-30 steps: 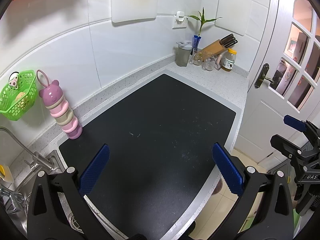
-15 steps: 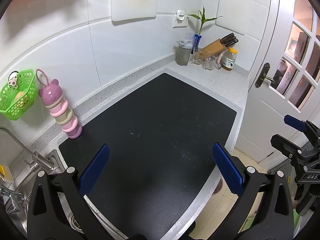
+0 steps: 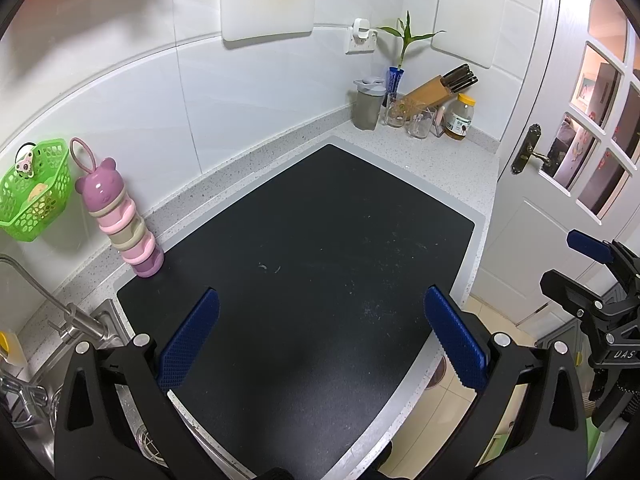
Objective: Collect trash
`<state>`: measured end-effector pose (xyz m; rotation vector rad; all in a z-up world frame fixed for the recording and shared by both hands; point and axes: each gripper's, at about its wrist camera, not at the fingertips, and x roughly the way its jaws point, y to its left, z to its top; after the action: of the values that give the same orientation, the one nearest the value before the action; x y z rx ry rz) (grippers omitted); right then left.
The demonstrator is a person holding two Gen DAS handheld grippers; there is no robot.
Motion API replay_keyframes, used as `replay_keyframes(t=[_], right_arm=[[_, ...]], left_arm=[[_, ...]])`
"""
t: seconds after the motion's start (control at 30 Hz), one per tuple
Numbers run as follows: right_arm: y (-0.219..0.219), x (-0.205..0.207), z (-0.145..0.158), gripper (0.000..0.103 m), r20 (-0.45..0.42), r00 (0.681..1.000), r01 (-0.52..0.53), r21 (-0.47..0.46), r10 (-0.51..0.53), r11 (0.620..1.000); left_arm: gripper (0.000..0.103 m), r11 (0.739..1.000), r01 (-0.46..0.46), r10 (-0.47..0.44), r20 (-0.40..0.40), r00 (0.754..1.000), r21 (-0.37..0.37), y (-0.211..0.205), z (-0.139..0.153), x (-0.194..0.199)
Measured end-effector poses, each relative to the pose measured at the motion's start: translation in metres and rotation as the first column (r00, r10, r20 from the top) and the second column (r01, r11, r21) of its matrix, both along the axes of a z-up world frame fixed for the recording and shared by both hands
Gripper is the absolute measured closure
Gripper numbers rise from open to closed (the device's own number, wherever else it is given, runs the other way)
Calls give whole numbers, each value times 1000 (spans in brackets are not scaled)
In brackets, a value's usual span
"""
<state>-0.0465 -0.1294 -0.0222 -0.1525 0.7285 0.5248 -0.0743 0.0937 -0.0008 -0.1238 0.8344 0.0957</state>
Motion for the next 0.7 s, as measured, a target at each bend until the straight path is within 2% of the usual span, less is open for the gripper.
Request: replay_keyframes(t=[0.37, 0.53, 0.7], right_arm=[[1, 2, -1, 6, -5, 1000, 4, 2, -4, 1000], [2, 1, -2, 6, -4, 1000, 4, 2, -4, 1000], [2, 1, -1, 6, -5, 1000, 6, 0, -6, 1000]], left_arm=[[3, 1000, 8, -8, -7, 1000, -2, 0, -6, 0], [3, 999, 16, -18, -42, 999, -44, 1, -11, 4], [3, 998, 14, -17, -38, 999, -67, 2, -11, 4]])
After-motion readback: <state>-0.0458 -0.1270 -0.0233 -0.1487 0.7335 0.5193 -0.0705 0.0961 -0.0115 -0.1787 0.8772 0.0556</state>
